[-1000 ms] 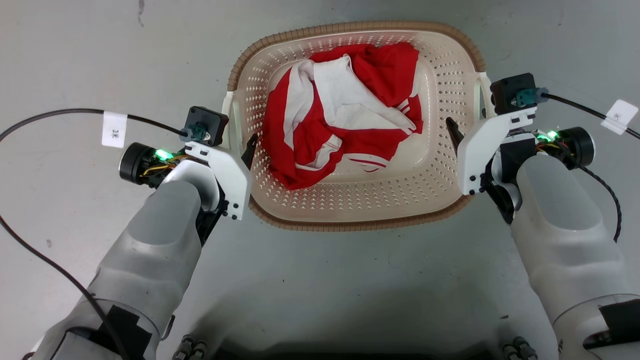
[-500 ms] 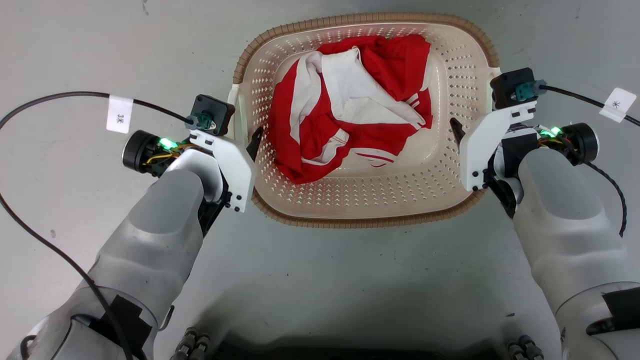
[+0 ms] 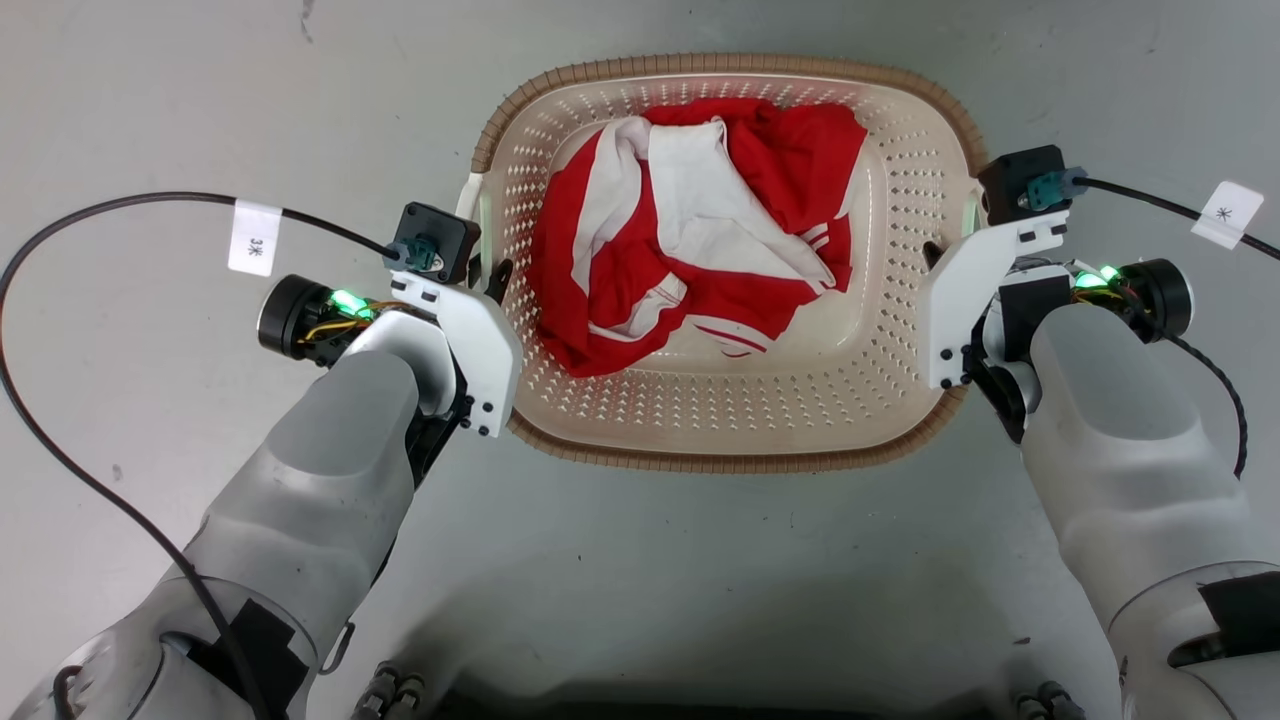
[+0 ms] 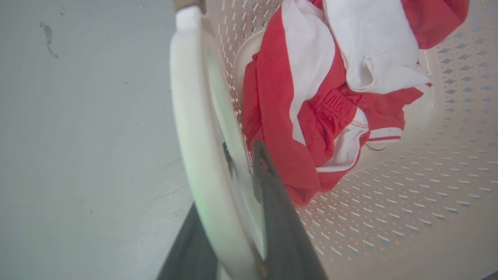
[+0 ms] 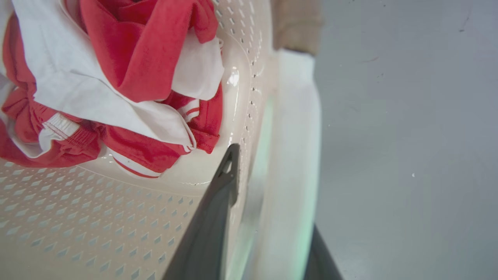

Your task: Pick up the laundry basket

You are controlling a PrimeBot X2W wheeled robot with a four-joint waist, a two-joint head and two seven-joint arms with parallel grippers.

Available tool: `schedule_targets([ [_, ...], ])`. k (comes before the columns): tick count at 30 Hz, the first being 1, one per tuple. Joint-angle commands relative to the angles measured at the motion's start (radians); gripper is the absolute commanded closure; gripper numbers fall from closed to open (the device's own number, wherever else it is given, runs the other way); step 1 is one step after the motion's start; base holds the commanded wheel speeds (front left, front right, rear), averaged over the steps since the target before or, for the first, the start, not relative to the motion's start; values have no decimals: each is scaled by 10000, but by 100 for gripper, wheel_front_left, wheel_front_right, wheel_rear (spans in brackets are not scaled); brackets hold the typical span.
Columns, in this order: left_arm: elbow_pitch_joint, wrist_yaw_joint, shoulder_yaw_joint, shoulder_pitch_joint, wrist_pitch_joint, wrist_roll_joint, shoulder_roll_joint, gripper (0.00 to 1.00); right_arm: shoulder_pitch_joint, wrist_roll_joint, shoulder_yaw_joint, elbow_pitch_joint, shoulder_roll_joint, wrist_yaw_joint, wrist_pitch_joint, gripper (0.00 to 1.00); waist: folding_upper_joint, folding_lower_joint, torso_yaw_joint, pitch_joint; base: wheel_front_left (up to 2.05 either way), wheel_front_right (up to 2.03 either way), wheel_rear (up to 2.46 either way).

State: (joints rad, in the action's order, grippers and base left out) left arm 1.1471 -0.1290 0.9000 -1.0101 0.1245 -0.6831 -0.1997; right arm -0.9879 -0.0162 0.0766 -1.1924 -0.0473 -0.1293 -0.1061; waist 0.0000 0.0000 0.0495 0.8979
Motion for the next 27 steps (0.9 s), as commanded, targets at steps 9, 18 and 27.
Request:
schedule_targets([
  [9, -439, -15, 1012, 287, -473, -760, -376, 100, 199, 77, 578, -361, -49, -26, -608, 100, 0, 0, -166, -1005, 0, 0, 0],
  [18, -1313, -24, 2254, 860, -1668, -1989, -949, 100, 608, 1553, 2172, -189, -34, -28, -2194, 100, 0, 0, -452, -3030, 0, 0, 0],
  [27, -2396, -24, 3125, 1008, -3375, -3662, -1818, 100, 976, 3241, 3765, 304, -23, -37, -4230, 100, 0, 0, -808, -5055, 0, 0, 0],
])
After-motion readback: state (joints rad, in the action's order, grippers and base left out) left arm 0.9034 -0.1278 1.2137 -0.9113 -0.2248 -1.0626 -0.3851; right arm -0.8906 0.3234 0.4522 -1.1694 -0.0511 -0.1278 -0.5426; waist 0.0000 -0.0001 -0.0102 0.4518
